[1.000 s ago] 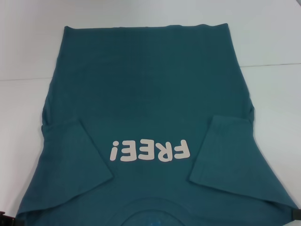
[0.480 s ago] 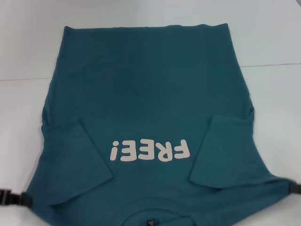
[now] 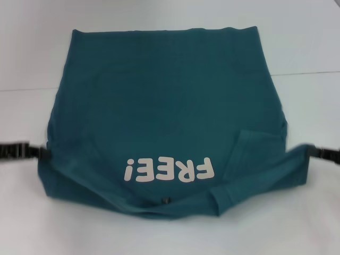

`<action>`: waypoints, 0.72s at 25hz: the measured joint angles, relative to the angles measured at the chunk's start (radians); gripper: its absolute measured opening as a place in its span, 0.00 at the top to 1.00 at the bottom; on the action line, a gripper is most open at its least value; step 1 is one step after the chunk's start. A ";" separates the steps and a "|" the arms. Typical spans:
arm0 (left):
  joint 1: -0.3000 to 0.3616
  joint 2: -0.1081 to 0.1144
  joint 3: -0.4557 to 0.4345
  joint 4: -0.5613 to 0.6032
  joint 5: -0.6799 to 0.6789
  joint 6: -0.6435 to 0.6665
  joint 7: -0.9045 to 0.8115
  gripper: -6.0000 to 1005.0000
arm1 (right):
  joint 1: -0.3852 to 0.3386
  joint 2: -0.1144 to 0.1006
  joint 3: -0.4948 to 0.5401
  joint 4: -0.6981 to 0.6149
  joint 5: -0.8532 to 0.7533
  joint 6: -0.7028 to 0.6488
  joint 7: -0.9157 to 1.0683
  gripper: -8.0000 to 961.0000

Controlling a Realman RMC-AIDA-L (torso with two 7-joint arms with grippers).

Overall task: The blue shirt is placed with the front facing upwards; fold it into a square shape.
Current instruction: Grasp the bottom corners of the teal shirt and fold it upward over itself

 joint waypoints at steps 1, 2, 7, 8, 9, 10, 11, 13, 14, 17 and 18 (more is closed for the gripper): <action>-0.018 0.008 0.000 -0.019 -0.027 -0.040 0.000 0.97 | 0.025 0.009 -0.003 0.000 0.020 0.036 -0.010 0.95; -0.018 0.008 0.000 -0.019 -0.027 -0.040 0.000 0.97 | 0.025 0.009 -0.003 0.000 0.020 0.036 -0.010 0.95; -0.064 0.019 0.007 -0.064 -0.112 -0.156 0.008 0.97 | 0.097 0.036 -0.005 0.000 0.046 0.143 -0.045 0.95; -0.073 0.019 0.008 -0.074 -0.122 -0.173 0.014 0.97 | 0.111 0.042 -0.007 -0.001 0.049 0.168 -0.052 0.95; -0.080 0.019 0.008 -0.082 -0.128 -0.186 0.017 0.97 | 0.123 0.046 -0.007 -0.001 0.051 0.192 -0.061 0.95; -0.091 0.019 0.008 -0.094 -0.137 -0.205 0.021 0.97 | 0.136 0.049 -0.007 0.000 0.055 0.217 -0.070 0.95; -0.098 0.019 0.009 -0.104 -0.145 -0.224 0.023 0.97 | 0.148 0.054 -0.007 0.000 0.060 0.241 -0.079 0.95; -0.109 0.019 0.010 -0.120 -0.161 -0.258 0.026 0.97 | 0.168 0.060 -0.008 0.000 0.075 0.283 -0.098 0.95; -0.115 0.019 0.010 -0.128 -0.172 -0.278 0.029 0.97 | 0.175 0.061 -0.008 0.000 0.081 0.302 -0.104 0.95; -0.128 0.019 0.011 -0.151 -0.214 -0.331 0.044 0.97 | 0.198 0.064 -0.011 0.001 0.107 0.362 -0.127 0.95; -0.132 0.019 0.011 -0.160 -0.226 -0.348 0.049 0.97 | 0.203 0.064 -0.011 0.001 0.116 0.379 -0.133 0.95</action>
